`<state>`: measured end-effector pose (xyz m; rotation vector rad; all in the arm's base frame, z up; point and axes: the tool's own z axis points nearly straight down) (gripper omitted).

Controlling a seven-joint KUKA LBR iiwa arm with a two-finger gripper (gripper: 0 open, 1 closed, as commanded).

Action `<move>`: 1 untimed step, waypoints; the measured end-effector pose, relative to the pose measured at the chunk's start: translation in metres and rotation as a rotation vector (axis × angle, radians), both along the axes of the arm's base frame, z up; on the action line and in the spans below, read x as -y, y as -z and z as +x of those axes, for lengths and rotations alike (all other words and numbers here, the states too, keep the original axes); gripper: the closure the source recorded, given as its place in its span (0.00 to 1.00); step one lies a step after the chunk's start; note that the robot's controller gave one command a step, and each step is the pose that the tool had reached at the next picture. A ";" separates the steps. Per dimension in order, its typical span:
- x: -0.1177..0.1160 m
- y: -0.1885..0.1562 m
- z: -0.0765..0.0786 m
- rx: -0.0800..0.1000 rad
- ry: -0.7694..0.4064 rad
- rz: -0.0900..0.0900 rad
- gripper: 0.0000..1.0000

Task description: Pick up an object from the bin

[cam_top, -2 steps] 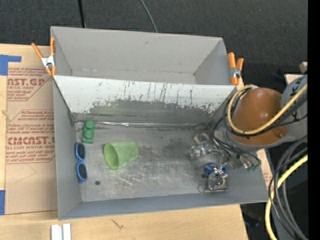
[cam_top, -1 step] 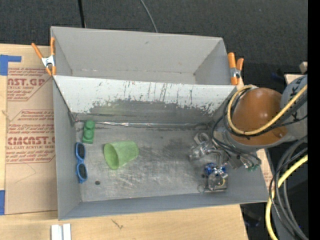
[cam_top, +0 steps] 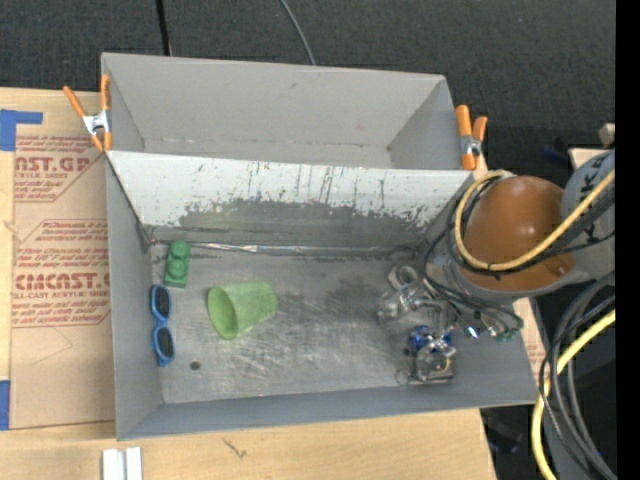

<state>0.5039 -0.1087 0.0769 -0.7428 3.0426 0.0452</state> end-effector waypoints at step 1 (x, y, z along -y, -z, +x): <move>-0.001 0.000 0.000 0.000 -0.024 0.001 0.00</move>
Offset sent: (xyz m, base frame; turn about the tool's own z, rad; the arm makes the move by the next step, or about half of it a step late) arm 0.0154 -0.0433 0.0046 -0.3902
